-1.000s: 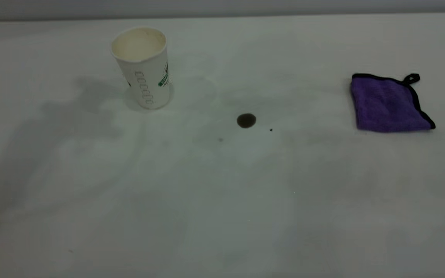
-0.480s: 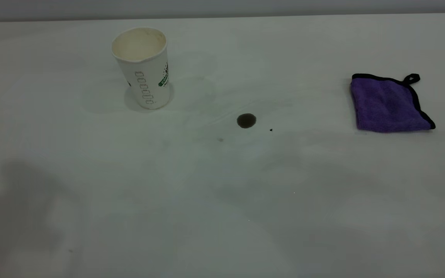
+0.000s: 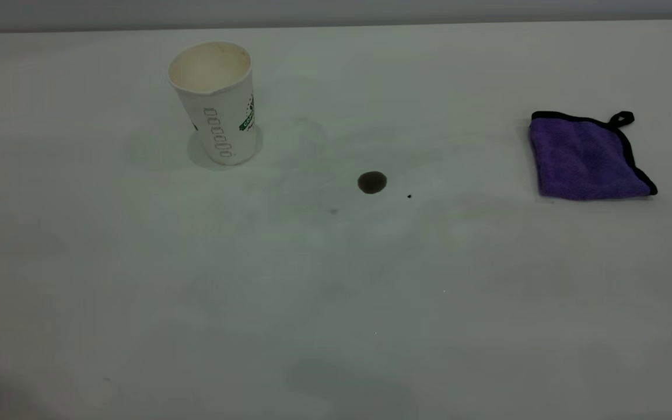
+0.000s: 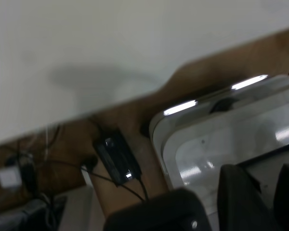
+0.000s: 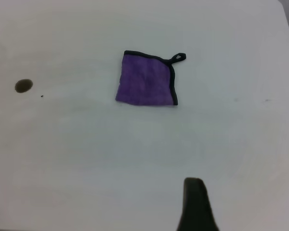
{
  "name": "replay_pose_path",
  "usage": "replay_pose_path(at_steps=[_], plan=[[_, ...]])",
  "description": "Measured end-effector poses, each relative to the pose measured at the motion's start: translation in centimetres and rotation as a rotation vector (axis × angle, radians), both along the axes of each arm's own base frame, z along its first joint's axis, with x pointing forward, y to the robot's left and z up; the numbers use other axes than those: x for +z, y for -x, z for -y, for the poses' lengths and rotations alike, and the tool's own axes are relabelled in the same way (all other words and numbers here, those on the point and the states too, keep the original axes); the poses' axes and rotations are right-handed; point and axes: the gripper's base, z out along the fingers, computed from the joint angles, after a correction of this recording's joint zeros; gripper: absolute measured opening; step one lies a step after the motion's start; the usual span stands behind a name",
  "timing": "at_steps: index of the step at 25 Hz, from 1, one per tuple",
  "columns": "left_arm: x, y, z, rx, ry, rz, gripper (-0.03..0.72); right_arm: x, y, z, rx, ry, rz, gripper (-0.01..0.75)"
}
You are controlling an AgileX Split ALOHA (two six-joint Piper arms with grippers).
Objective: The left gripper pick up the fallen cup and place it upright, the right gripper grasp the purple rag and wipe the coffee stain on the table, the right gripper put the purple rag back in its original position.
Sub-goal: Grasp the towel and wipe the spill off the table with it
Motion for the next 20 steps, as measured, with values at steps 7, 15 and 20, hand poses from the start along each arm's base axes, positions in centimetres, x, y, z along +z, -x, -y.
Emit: replay_pose_path(at_steps=[7,15,20], plan=[[-0.7,4.7,-1.4,0.154,0.013,0.232,0.254,0.0,0.0,0.0,0.0,0.0,0.0,0.555],[-0.4,8.5,-1.8,0.185,-0.014,0.543,0.254,0.0,0.0,0.0,0.0,0.0,0.0,0.555],[-0.5,10.0,-2.0,0.195,-0.028,0.651,0.254,0.0,0.0,0.0,0.0,0.0,0.0,0.555]])
